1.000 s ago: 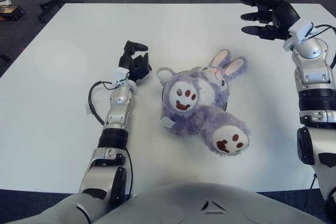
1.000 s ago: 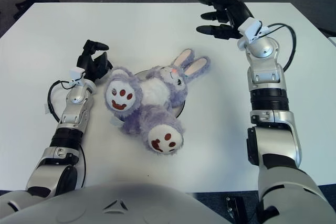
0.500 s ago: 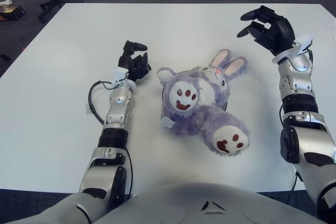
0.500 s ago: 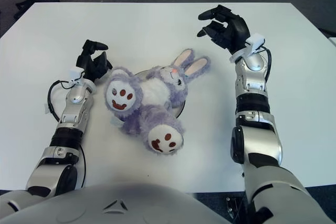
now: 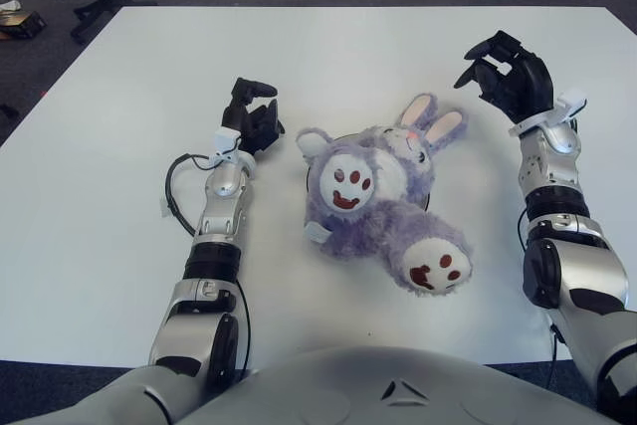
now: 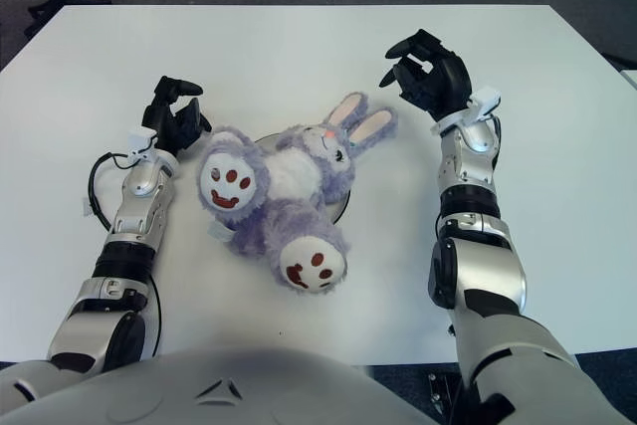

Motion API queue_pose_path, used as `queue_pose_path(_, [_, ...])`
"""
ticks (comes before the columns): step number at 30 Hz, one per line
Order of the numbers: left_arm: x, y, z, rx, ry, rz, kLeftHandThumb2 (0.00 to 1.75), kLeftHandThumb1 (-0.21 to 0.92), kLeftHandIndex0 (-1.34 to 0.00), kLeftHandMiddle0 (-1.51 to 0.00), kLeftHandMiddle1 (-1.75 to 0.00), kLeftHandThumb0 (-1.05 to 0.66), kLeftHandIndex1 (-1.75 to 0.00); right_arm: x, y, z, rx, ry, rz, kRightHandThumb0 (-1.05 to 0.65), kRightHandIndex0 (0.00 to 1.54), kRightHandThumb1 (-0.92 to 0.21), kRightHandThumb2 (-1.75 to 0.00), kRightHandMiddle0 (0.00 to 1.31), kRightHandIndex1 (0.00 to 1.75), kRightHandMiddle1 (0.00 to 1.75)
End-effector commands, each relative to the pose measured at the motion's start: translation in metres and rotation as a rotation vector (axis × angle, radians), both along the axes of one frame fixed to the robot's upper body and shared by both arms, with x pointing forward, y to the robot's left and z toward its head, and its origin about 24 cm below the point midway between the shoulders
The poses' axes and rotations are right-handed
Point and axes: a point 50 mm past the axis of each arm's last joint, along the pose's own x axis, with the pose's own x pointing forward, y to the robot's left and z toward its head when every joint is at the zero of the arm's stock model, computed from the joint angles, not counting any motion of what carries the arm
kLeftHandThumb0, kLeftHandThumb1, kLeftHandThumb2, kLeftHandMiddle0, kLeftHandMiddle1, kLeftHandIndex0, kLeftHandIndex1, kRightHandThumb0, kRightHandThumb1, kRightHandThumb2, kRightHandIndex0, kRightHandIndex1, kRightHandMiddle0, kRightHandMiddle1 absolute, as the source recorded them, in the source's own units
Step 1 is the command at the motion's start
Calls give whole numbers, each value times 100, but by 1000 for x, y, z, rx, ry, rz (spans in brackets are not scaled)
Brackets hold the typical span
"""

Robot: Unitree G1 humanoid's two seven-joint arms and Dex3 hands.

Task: Put the doll into the plate.

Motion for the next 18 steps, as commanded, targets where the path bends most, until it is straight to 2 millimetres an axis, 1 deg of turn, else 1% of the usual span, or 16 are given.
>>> queue_pose_path(1, [-4,6,-11,-7,35,9,72,77,-30,-84,-175,-37,-175,-5,-3,-8,-7,2,-27,0,52,-40,-121,37,172,174])
queue_pose_path(2, [-4,6,-11,-7,36,9,72,77,-30,-84,-175,-37,-175,-6,-4,-11,1,7,-32,0,52,-40,-122,36,173,174])
queue_pose_path(3, [-4,7,-11,-7,37,9,72,77,-30,-84,-175,-37,-175,-7,-4,-14,8,11,-36,-14,65,-47,-113,38,174,174])
queue_pose_path(4, [-3,7,-11,-7,37,10,72,77,-30,-84,-175,-37,-175,-8,-4,-16,16,16,-40,-23,74,-51,-106,38,174,175])
queue_pose_path(6, [-3,8,-12,-7,38,10,72,77,-30,-84,-175,-37,-175,-8,-3,-18,22,18,-43,-31,83,-56,-100,39,174,175])
queue_pose_path(9, [-3,9,-12,-6,38,10,72,77,-30,-84,-175,-37,-175,-10,-2,-23,54,26,-45,-36,91,-59,-96,39,175,175])
queue_pose_path(12, [-3,11,-12,-5,39,13,71,77,-29,-83,-175,-37,-175,-13,4,-31,103,26,-48,-38,97,-60,-94,39,175,175])
queue_pose_path(18, [-2,12,-12,-7,37,15,71,77,-29,-83,-175,-37,-175,-17,10,-38,138,30,-44,-39,101,-60,-94,39,175,175])
